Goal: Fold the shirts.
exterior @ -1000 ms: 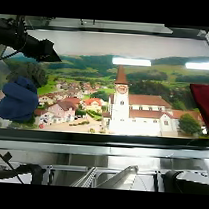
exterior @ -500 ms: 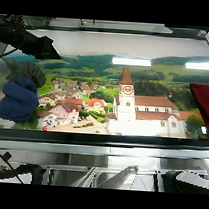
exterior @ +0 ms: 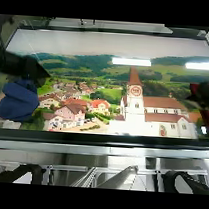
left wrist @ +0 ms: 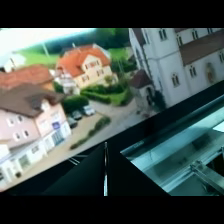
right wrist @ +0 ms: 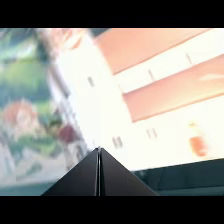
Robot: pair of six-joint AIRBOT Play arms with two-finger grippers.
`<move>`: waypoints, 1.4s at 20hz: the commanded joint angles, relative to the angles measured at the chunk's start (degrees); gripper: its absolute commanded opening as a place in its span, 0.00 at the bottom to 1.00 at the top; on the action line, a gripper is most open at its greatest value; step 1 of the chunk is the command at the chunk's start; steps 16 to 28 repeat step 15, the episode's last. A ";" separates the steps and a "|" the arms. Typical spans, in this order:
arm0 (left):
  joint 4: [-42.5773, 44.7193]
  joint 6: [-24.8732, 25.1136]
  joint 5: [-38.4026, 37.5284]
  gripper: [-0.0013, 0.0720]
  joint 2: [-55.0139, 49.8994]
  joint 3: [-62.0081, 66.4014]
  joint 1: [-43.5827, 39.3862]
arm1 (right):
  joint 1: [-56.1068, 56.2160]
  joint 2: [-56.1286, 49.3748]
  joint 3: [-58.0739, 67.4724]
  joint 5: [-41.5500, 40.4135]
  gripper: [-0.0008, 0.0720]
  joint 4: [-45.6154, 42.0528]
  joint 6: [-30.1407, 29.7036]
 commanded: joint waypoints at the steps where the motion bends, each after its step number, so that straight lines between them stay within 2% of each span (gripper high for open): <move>1: -1.92 0.85 2.23 0.04 12.02 -19.80 1.09 | 20.13 9.29 -14.29 -10.38 0.03 0.22 0.50; 5: -1.79 0.70 2.71 0.04 20.31 -29.55 1.11 | 28.04 8.55 -15.61 -13.20 0.03 1.51 1.97; 8: -1.86 0.68 2.64 0.04 24.50 -32.76 1.09 | 28.02 8.46 -15.63 -10.91 0.03 5.22 2.16; 14: -1.84 0.66 3.56 0.04 30.82 -33.97 1.09 | 28.02 8.46 -15.63 -11.02 0.03 5.38 2.16; 28: -1.84 0.52 3.69 0.04 31.47 -33.97 1.09 | 28.02 8.44 -15.63 -11.02 0.03 5.38 2.16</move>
